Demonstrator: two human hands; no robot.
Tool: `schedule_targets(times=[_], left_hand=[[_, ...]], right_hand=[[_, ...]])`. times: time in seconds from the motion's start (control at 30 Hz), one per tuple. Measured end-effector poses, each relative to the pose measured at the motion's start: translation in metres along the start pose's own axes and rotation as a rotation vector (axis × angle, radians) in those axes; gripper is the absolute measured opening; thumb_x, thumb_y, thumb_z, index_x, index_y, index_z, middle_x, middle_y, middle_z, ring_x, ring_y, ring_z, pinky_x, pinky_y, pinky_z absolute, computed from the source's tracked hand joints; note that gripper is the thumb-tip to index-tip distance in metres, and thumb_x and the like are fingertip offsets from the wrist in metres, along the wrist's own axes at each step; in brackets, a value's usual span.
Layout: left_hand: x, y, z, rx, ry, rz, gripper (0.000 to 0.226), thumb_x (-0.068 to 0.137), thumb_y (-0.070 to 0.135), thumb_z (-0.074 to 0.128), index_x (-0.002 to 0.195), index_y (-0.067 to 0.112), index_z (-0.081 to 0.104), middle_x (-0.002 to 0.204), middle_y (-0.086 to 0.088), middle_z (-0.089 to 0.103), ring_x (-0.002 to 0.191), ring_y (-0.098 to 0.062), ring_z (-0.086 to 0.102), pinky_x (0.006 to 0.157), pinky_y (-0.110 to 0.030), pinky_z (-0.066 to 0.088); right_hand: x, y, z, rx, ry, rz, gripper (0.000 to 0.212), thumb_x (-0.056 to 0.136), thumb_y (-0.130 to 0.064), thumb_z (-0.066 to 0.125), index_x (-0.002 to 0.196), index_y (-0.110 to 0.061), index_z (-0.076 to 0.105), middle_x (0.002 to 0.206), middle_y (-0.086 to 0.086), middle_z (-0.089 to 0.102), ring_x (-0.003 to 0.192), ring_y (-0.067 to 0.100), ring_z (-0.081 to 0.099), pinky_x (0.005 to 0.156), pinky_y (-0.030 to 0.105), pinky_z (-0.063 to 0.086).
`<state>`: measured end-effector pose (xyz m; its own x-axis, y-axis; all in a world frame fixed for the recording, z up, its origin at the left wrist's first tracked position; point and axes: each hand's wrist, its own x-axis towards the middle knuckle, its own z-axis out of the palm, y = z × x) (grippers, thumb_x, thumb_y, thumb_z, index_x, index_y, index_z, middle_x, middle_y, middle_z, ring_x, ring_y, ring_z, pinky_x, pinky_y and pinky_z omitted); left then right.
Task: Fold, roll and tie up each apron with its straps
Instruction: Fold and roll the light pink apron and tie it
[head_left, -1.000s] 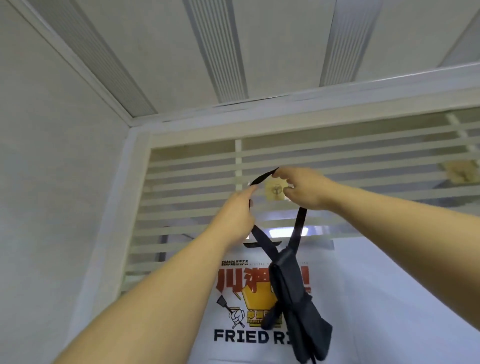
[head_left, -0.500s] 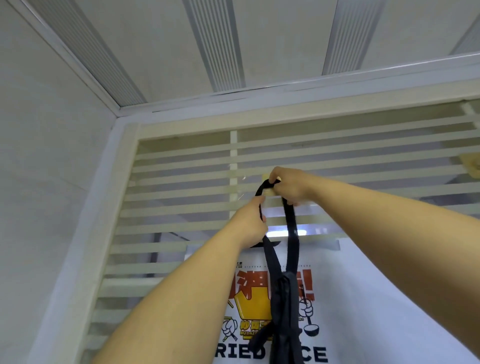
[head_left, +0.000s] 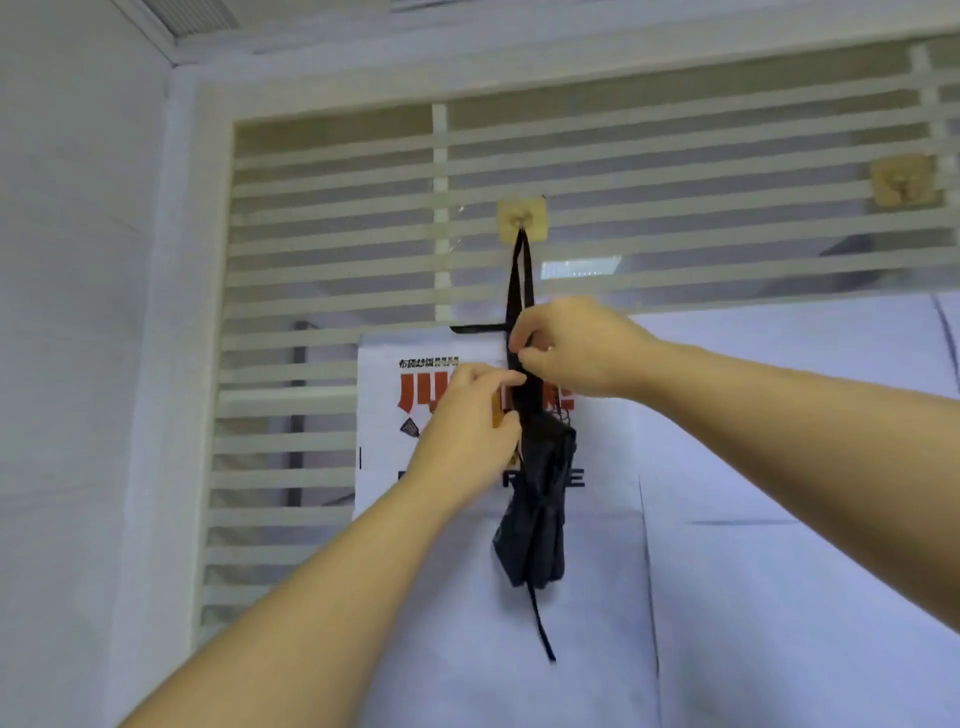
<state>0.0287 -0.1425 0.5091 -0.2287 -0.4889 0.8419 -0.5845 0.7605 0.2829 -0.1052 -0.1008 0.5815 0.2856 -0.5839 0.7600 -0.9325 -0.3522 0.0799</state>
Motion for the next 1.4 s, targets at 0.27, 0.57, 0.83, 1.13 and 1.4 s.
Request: schedule_targets(times=[0.27, 0.57, 0.83, 1.13, 1.4], left_hand=[[-0.204, -0.015, 0.043, -0.273, -0.113, -0.268, 0.027, 0.093, 0.012, 0.056, 0.088, 0.037, 0.062, 0.094, 0.018, 0.066, 0.075, -0.001, 0.056, 0.065, -0.004, 0.042], [-0.410, -0.019, 0.099, -0.216, -0.433, -0.589, 0.020, 0.094, 0.013, 0.053, 0.093, 0.031, 0.062, 0.072, 0.022, 0.057, 0.063, 0.008, 0.053, 0.061, -0.004, 0.037], [-0.547, -0.014, 0.146, -0.110, -0.946, -0.823, 0.028, 0.096, 0.015, 0.045, 0.119, 0.020, 0.060, 0.109, 0.007, 0.058, 0.094, -0.011, 0.053, 0.086, -0.025, 0.043], [-0.626, 0.015, 0.182, -0.103, -1.076, -0.840, 0.048, 0.088, 0.044, 0.057, 0.134, 0.041, 0.042, 0.125, 0.019, 0.052, 0.111, -0.003, 0.044, 0.092, -0.026, 0.033], [-0.568, 0.028, 0.187, -0.092, -0.849, -0.581, 0.025, 0.098, 0.019, 0.047, 0.073, 0.023, 0.044, 0.080, 0.009, 0.043, 0.074, -0.009, 0.043, 0.068, -0.022, 0.034]], right_hand=[[-0.179, -0.017, 0.082, 0.142, 0.093, 0.005, 0.014, 0.090, -0.024, 0.055, 0.093, -0.024, 0.069, 0.084, -0.015, 0.062, 0.098, 0.009, 0.043, 0.075, 0.036, 0.047], [-0.404, -0.046, 0.194, 0.418, -0.577, 0.246, 0.016, 0.089, -0.026, 0.056, 0.076, -0.023, 0.065, 0.071, -0.013, 0.063, 0.068, 0.006, 0.057, 0.067, 0.029, 0.047], [-0.556, -0.052, 0.247, 0.492, -1.143, 0.334, 0.018, 0.092, -0.021, 0.056, 0.101, -0.011, 0.068, 0.105, 0.004, 0.068, 0.091, 0.018, 0.060, 0.080, 0.026, 0.045], [-0.641, -0.036, 0.273, 0.395, -1.394, 0.336, 0.059, 0.089, -0.018, 0.059, 0.144, -0.020, 0.038, 0.147, 0.004, 0.035, 0.132, 0.024, 0.040, 0.109, 0.031, 0.032], [-0.614, -0.025, 0.239, 0.549, -1.150, 0.251, 0.098, 0.079, -0.032, 0.073, 0.152, -0.028, 0.008, 0.159, -0.003, 0.010, 0.144, 0.016, 0.016, 0.114, 0.027, 0.020]])
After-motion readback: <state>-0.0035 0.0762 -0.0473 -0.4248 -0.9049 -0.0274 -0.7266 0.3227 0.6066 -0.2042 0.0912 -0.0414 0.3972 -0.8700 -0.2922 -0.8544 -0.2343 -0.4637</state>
